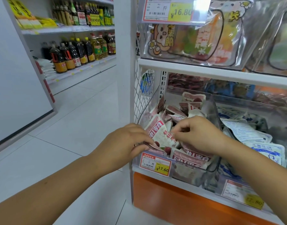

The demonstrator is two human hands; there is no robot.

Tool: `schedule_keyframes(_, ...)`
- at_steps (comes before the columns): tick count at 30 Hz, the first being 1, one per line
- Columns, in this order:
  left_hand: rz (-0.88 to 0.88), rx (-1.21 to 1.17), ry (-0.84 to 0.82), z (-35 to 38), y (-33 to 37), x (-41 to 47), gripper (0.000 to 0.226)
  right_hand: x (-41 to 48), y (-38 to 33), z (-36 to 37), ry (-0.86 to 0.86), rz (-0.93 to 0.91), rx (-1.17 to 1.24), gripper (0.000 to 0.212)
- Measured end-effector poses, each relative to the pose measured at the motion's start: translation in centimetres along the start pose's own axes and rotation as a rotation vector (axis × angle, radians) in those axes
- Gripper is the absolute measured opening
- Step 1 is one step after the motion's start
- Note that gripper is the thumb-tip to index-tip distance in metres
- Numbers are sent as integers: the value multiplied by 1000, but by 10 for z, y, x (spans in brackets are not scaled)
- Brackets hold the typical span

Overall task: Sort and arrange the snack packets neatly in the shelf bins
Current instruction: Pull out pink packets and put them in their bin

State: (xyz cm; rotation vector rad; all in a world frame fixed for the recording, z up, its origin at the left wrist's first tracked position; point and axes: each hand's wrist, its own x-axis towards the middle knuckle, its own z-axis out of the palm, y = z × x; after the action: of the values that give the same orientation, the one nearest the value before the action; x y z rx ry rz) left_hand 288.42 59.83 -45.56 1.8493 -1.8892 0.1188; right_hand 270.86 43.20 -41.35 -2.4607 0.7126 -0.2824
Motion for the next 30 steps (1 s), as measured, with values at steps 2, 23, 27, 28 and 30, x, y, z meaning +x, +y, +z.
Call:
schedule_keyframes(2, -59, -32, -25, -1, 4, 1, 22, -3, 0, 2, 18, -7, 15, 12)
schedule_keyframes(23, 46, 44, 129, 9, 2, -4, 27, 7, -9, 8, -354, -108, -36, 38)
schedule_keyframes(27, -22, 16, 149, 9, 3, -2, 19, 10, -9, 9, -338, -100, -100, 37)
schedule_keyframes(28, -45, 3, 151, 9, 3, -2, 18, 9, -9, 13, -283, -126, -89, 36)
schedule_keyframes(30, -70, -6, 148, 9, 3, -2, 31, 4, -8, 20, -192, -163, -35, 30)
